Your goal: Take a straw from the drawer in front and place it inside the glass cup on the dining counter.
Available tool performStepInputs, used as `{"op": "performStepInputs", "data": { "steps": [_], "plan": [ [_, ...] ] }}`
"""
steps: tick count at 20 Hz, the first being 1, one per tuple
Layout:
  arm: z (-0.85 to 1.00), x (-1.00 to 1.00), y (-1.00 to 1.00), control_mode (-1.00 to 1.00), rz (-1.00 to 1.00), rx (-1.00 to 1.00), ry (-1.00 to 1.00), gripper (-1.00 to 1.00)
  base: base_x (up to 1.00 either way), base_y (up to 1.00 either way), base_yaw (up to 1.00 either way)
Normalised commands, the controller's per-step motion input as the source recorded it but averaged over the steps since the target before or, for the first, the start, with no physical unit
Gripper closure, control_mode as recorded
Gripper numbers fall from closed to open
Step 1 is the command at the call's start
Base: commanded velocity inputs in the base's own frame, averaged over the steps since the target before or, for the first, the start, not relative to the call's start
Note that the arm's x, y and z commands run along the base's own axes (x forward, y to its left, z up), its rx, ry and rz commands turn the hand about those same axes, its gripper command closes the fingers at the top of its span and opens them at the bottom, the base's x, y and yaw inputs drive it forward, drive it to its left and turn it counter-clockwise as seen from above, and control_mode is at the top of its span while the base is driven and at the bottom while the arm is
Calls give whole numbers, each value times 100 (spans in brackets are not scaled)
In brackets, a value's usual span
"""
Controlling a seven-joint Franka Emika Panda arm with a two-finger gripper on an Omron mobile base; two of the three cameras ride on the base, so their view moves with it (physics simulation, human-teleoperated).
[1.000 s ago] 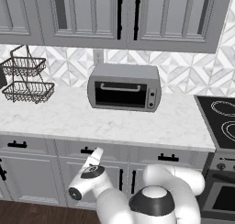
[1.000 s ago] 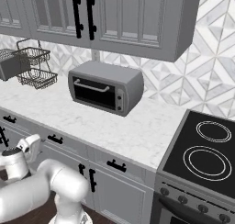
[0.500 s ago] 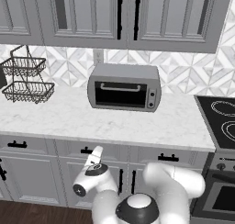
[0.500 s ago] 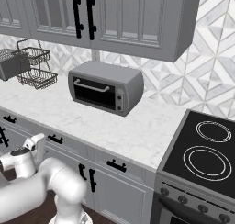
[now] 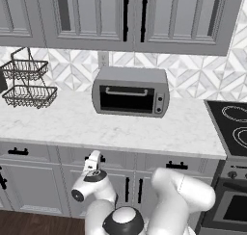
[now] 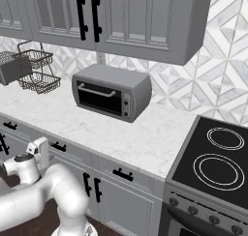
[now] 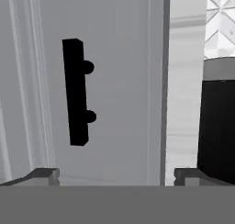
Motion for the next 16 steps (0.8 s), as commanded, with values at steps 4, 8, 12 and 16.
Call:
{"op": "performStepInputs", "data": {
  "steps": [4, 8, 12, 16],
  "plan": [
    [-35, 40, 23, -100, 0, -15, 0, -100, 0, 0, 0],
    [-44, 29, 24, -100, 0, -12, 0, -100, 0, 0, 0],
    [-33, 33, 17, -100, 0, -6, 0, -100, 0, 0, 0],
    [-16, 28, 0, -100, 1, 0, 0, -100, 0, 0, 0]
  ]
}}
